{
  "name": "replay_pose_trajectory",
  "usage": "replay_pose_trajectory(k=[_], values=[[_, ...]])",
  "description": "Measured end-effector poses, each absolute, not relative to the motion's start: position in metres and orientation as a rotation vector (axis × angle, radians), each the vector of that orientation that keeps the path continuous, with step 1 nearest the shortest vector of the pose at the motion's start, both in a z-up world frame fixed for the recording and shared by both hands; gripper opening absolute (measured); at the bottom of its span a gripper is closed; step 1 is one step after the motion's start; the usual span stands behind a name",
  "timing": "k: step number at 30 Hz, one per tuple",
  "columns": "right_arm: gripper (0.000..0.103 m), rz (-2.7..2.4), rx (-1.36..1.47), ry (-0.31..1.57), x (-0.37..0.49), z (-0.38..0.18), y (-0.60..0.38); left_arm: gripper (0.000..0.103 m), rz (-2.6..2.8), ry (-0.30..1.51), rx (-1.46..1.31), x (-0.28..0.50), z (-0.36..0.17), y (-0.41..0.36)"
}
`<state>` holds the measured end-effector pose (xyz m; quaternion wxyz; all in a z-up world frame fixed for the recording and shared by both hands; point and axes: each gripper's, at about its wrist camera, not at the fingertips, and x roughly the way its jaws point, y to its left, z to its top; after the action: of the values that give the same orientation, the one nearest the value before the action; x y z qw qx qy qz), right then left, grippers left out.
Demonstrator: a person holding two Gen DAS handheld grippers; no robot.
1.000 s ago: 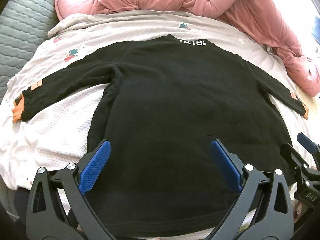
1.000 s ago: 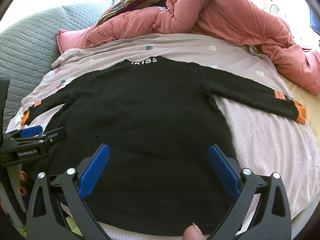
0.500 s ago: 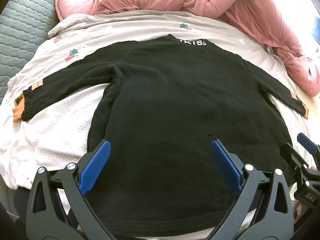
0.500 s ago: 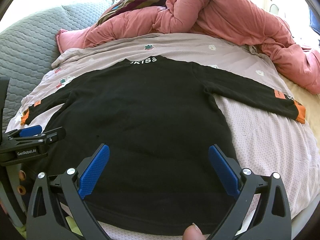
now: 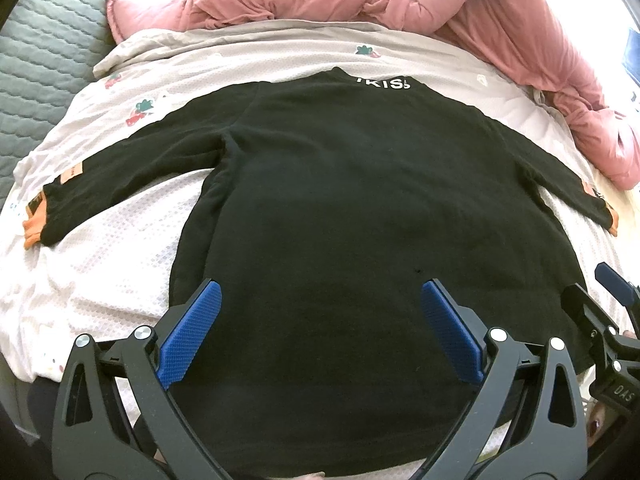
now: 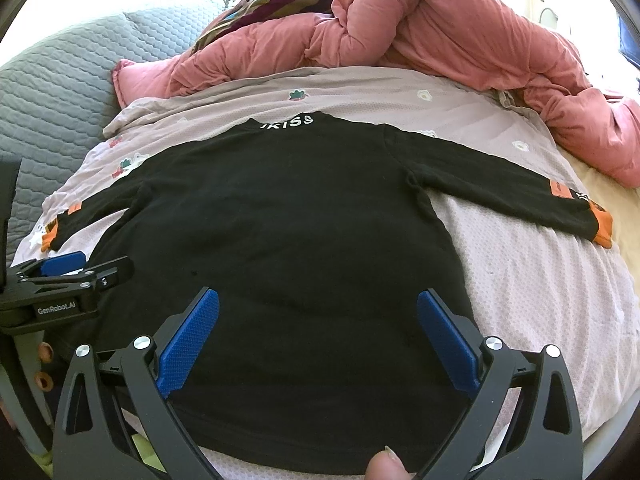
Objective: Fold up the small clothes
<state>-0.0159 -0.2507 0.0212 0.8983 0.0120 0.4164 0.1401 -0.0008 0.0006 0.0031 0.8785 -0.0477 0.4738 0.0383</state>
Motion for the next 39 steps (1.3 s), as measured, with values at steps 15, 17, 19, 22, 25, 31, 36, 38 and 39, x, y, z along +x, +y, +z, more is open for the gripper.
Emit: replay_pose_trajectory(k=[15, 17, 19, 22, 25, 31, 36, 38, 39], values=[[0.099, 0.228, 0.06, 0.858, 0.014, 0.02, -0.272, 0.094, 0.067, 1.004, -0.057, 0.027, 0.001, -0.021], [0.099, 0.218, 0.068, 0.86, 0.021, 0.02, -0.277, 0.094, 0.064, 1.009, -0.055, 0.033, 0.001, -0.023], [0.099, 0.208, 0.071, 0.859, 0.027, 0.019, -0.281, 0.094, 0.062, 1.011, -0.053, 0.038, 0.0, -0.025], [0.099, 0.188, 0.079, 0.855, 0.036, 0.019, -0.29, 0.094, 0.063, 1.015, -0.045, 0.046, 0.0, -0.029], [0.099, 0.165, 0.085, 0.848, 0.045, 0.019, -0.299, 0.094, 0.059, 1.017, -0.035, 0.054, 0.0, -0.033], [0.099, 0.106, 0.086, 0.854, 0.067, 0.015, -0.322, 0.094, 0.057, 1.023, -0.026, 0.073, 0.002, -0.041], [0.099, 0.055, 0.108, 0.858, 0.083, 0.012, -0.346, 0.094, 0.049, 1.01, -0.019, 0.089, 0.007, -0.05], [0.099, 0.03, 0.123, 0.86, 0.09, 0.011, -0.359, 0.094, 0.048, 1.007, -0.016, 0.096, 0.008, -0.053], [0.099, 0.019, 0.127, 0.859, 0.092, 0.01, -0.362, 0.094, 0.049, 1.009, -0.016, 0.099, 0.009, -0.054]])
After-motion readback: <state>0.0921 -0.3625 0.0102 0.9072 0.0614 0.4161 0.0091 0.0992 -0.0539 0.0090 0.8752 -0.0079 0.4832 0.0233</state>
